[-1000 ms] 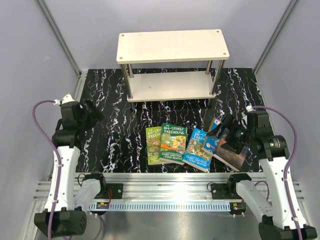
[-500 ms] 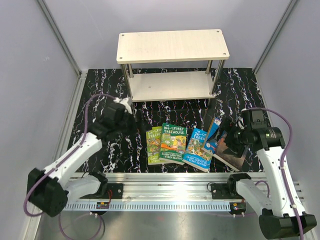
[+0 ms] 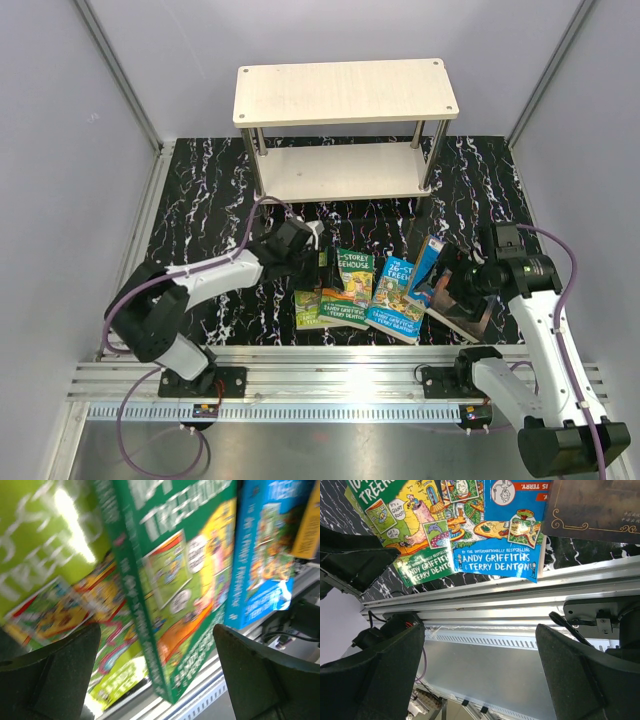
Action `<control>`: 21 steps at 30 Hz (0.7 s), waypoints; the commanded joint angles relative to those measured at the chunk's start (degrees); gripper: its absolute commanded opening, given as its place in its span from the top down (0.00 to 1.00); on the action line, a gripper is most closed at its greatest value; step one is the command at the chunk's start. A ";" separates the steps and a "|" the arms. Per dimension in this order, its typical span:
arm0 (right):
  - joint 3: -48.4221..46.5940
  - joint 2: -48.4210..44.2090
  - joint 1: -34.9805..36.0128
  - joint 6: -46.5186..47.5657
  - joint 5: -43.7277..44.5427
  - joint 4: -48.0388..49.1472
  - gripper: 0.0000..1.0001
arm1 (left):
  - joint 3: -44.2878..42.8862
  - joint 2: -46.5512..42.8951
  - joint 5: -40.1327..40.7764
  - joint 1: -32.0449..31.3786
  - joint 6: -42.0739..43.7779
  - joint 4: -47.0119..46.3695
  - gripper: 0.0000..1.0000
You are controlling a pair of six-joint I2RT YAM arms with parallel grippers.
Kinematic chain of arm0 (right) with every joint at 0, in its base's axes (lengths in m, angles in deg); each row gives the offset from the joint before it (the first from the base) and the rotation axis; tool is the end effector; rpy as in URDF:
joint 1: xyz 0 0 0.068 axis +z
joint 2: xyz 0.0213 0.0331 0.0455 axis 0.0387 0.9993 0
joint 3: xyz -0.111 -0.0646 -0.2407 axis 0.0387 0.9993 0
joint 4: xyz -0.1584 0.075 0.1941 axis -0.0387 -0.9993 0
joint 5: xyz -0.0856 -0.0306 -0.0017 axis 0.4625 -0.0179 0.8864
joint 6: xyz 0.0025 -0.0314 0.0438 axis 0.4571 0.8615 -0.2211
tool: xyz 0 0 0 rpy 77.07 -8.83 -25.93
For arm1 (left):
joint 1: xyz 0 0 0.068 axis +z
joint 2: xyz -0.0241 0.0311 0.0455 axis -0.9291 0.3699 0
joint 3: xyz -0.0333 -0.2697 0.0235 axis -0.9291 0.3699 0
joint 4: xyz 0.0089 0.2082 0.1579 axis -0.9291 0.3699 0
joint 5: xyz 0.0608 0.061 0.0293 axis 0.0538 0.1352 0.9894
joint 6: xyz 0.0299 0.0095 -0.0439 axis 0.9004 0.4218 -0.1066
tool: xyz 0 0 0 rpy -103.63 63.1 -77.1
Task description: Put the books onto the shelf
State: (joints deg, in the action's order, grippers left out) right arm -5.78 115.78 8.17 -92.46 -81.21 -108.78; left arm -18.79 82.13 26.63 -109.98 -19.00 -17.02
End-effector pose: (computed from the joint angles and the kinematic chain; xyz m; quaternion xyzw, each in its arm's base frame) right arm 0.1291 0.0255 0.3024 0.2173 0.9401 0.2291 0.1281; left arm 0.2167 -0.2065 0.1838 0.0606 0.9423 -0.2977 0.1403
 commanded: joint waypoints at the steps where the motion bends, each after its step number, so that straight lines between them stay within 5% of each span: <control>1: 0.70 -1.09 0.37 -0.84 1.73 -0.57 0.00 | -3.23 3.10 -4.04 -1.20 -0.55 -5.79 0.01; 3: 0.97 -1.26 0.29 -1.01 2.43 -0.66 0.00 | -4.46 5.83 -4.93 -1.81 -0.64 -6.23 0.02; 10: 1.49 -1.00 0.37 -1.10 4.19 -0.75 0.00 | -6.75 9.26 -5.90 -2.08 -0.91 -5.71 0.34; 16: 1.93 -1.26 0.37 -0.23 5.51 -1.01 0.00 | -8.95 11.99 -7.39 -2.08 -0.81 -5.09 1.00; 21: 2.37 -1.35 0.29 0.65 6.04 -0.66 0.00 | -11.23 9.79 -7.66 -2.16 -0.37 -4.04 1.00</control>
State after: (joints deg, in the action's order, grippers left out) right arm -3.71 115.06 8.19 -92.66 -76.93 -109.61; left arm -27.18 92.65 20.12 -111.80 -20.90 -22.28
